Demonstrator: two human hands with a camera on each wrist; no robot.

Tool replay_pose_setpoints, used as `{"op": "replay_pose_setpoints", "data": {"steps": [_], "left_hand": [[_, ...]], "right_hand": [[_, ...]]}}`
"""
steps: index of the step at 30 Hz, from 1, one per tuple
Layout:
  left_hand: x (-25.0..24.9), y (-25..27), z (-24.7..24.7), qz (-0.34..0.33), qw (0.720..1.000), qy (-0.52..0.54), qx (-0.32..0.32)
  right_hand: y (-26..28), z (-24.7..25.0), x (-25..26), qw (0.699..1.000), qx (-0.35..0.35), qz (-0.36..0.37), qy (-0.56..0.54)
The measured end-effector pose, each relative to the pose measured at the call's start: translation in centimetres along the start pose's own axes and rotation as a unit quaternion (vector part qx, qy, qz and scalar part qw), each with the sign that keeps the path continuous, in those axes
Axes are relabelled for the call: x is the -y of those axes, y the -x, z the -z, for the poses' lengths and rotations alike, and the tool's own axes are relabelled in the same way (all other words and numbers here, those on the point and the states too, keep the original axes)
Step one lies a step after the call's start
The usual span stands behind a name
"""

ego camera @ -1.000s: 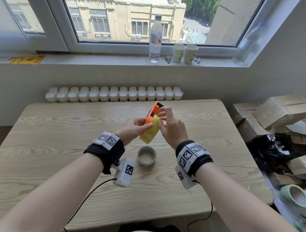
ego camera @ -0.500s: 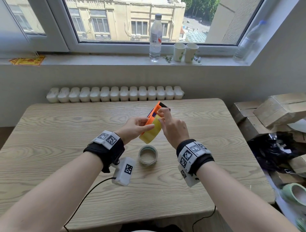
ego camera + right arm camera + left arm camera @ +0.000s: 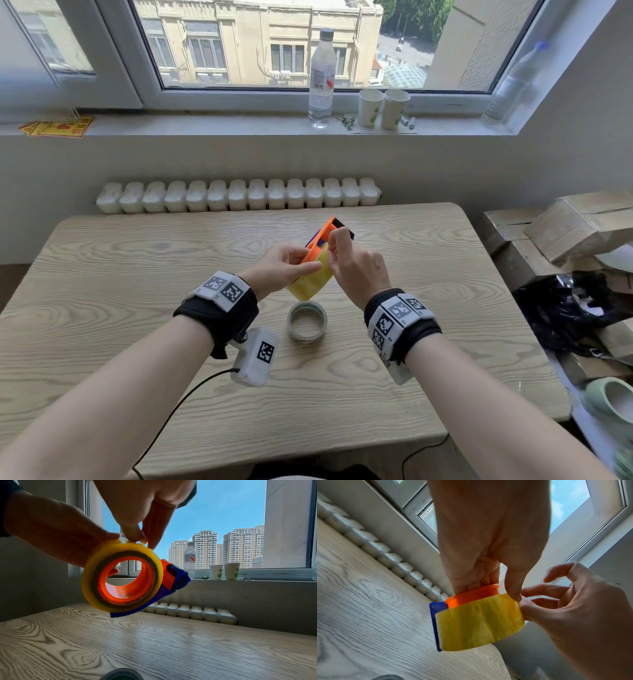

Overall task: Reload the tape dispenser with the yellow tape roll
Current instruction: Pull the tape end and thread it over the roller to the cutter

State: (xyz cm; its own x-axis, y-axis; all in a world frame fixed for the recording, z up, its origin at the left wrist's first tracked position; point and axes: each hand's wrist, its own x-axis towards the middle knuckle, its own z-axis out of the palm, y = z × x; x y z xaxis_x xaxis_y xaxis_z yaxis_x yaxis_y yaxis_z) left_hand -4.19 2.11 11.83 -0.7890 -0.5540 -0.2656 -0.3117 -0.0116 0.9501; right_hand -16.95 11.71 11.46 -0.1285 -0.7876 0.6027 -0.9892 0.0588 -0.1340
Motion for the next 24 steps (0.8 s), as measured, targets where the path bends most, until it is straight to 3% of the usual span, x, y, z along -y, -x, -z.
{"op": "replay_pose_setpoints", "data": {"steps": [4, 10, 17, 24], "left_hand": [[0.0, 0.0, 0.1, -0.001, 1.0, -0.002, -0.003], [0.0, -0.2, 0.8, 0.009, 1.0, 0.003, -0.001], [0.2, -0.5, 1.0, 0.016, 0.999, -0.036, -0.022], [-0.1, -0.5, 1.2, 0.026, 0.998, -0.05, -0.042]], "right_hand": [[0.2, -0.1, -0.2, 0.995, 0.038, -0.05, -0.072], [-0.7, 0.6, -0.5, 0.957, 0.1, -0.169, -0.214], [-1.6, 0.8, -0.4, 0.933, 0.164, -0.197, -0.254], [-1.8, 0.1, -0.9, 0.91, 0.183, -0.23, -0.291]]}}
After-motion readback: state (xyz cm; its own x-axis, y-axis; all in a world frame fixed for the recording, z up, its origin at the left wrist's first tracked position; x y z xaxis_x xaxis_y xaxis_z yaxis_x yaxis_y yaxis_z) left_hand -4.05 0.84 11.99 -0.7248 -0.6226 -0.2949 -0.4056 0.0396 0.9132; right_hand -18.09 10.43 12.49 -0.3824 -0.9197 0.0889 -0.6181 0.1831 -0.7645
